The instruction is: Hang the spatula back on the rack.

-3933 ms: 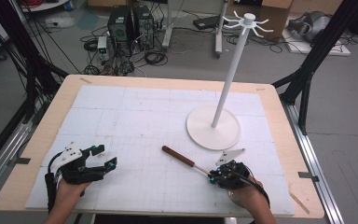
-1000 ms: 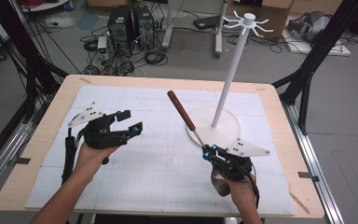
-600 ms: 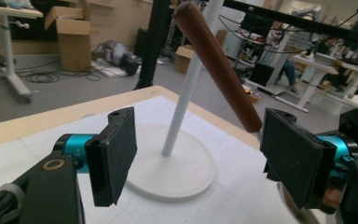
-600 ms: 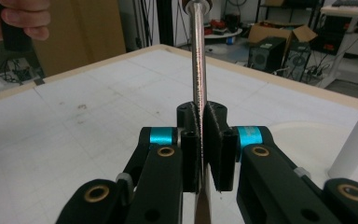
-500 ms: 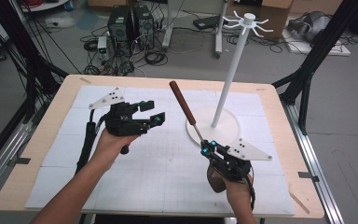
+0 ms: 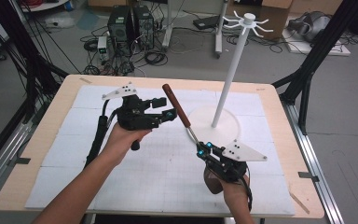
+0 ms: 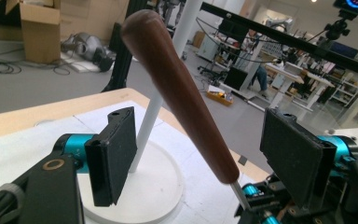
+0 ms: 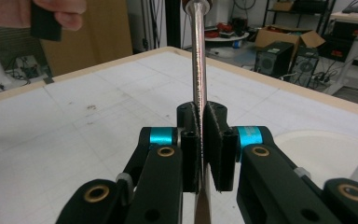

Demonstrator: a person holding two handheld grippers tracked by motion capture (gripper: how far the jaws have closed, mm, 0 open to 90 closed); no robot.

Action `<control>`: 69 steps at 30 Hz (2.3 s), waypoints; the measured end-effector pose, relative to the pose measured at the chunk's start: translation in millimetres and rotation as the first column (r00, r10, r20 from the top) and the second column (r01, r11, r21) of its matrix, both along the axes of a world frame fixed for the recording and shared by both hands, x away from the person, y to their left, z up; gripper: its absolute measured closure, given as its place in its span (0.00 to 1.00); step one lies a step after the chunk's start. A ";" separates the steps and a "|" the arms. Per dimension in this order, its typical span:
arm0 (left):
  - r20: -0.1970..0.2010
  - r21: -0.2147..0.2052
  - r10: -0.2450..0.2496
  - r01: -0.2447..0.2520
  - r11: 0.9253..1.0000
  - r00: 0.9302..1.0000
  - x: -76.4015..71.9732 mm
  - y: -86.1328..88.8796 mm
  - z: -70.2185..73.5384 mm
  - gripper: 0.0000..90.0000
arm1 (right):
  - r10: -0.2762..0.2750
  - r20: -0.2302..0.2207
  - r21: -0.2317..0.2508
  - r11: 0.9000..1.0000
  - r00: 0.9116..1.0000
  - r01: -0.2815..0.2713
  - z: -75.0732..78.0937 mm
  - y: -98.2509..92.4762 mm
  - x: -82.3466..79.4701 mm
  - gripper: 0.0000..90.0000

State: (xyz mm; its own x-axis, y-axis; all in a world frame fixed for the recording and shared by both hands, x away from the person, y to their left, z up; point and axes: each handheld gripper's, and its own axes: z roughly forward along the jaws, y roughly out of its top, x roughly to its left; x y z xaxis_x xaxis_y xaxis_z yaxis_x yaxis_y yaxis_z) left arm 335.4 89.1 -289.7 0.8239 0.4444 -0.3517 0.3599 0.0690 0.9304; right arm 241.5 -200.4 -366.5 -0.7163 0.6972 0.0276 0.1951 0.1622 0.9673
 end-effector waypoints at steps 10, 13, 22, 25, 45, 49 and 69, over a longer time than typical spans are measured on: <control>-0.064 -0.063 -0.011 0.007 0.998 0.998 10.5 1.3 1.6 0.52 | 0.021 -0.007 -0.042 0.999 1.000 -0.021 0.0 7.4 -1.1 0.94; -0.064 -0.070 -0.014 0.010 0.998 0.998 10.7 3.1 2.9 0.64 | 0.023 -0.006 -0.041 0.999 1.000 -0.023 0.3 7.5 -1.4 0.94; -0.070 -0.096 -0.014 0.007 0.995 0.997 4.4 2.8 8.2 0.74 | 0.025 -0.002 -0.049 0.998 1.000 -0.025 2.2 10.2 -2.8 0.94; -0.082 -0.135 -0.036 0.025 0.991 0.996 3.2 2.8 9.4 0.76 | 0.027 -0.003 -0.050 0.998 1.000 -0.027 2.5 11.1 -2.8 0.94; 0.085 -0.165 -0.126 0.139 0.977 0.988 -18.0 2.1 39.1 0.81 | 0.105 0.003 0.005 0.994 0.994 -0.105 16.4 18.3 -1.7 0.89; 0.112 -0.136 -0.145 0.160 0.978 0.983 -21.6 3.1 45.5 0.81 | 0.136 -0.009 0.074 0.988 0.991 -0.135 22.9 14.1 1.6 0.66; 0.220 -0.026 -0.319 0.332 0.943 0.922 -32.6 4.4 57.2 0.81 | 0.468 0.009 0.092 0.879 0.883 -0.467 69.7 24.3 29.1 0.30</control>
State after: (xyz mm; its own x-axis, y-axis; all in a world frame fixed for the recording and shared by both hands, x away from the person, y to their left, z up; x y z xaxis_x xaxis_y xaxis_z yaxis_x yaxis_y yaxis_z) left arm 302.8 93.5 -232.4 0.9772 0.1224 -0.1733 0.1695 0.0409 0.9847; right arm 270.6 -176.1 -296.8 -0.9576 0.2753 0.0848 0.1302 0.1513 0.9799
